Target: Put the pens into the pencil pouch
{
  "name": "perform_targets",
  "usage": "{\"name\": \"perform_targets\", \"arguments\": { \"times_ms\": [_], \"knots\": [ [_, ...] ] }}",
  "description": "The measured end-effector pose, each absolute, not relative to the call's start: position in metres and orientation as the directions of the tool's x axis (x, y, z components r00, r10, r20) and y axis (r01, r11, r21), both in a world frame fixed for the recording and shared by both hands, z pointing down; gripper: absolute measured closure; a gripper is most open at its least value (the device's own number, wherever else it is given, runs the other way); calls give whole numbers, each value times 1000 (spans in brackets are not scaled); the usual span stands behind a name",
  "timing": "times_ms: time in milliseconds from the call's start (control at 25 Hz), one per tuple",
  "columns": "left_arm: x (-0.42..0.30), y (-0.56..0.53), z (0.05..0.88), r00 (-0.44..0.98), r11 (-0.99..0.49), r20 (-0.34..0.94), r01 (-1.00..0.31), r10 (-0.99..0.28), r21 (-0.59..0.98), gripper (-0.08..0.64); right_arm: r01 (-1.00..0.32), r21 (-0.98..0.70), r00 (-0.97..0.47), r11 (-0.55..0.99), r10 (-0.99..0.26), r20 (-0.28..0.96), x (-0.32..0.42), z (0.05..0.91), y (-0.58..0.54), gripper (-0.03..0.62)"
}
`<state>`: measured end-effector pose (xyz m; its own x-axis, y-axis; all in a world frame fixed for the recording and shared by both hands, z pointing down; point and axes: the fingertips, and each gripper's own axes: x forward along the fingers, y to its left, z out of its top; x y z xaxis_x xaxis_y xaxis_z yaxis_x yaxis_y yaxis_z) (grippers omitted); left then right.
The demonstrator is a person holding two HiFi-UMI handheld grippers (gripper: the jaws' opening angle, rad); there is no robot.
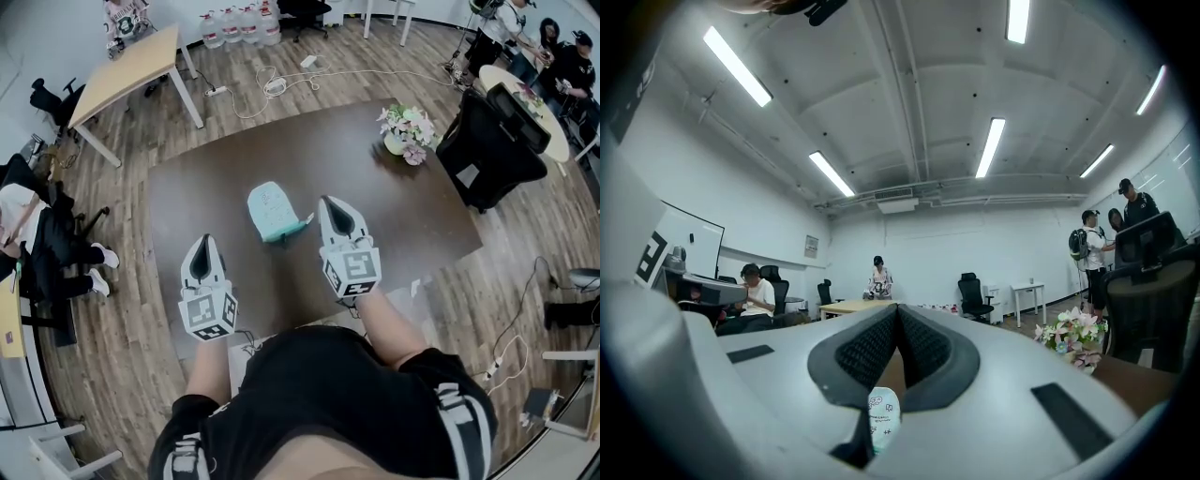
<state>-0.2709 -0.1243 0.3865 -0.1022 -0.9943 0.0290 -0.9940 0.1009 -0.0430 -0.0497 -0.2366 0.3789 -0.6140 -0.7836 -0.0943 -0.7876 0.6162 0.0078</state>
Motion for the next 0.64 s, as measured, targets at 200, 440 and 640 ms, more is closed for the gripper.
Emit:
{"name": "perform_targets", "arguments": {
  "times_ms": [200,440,640],
  "knots": [
    [-264,-128,391,-85,83,32,-994,-996,-70,557,-787,17,-616,617,-784,-77,-52,387,-235,591],
    [-262,-131,391,-79,76,29,-995,-996,-71,557,-785,17,-619,620,-783,-61,-53,392,-233,591],
    [-269,-129,394,-77,74,32,-995,-997,-72,557,-788,25,-615,615,-786,-61,-60,394,-230,591]
  ]
}}
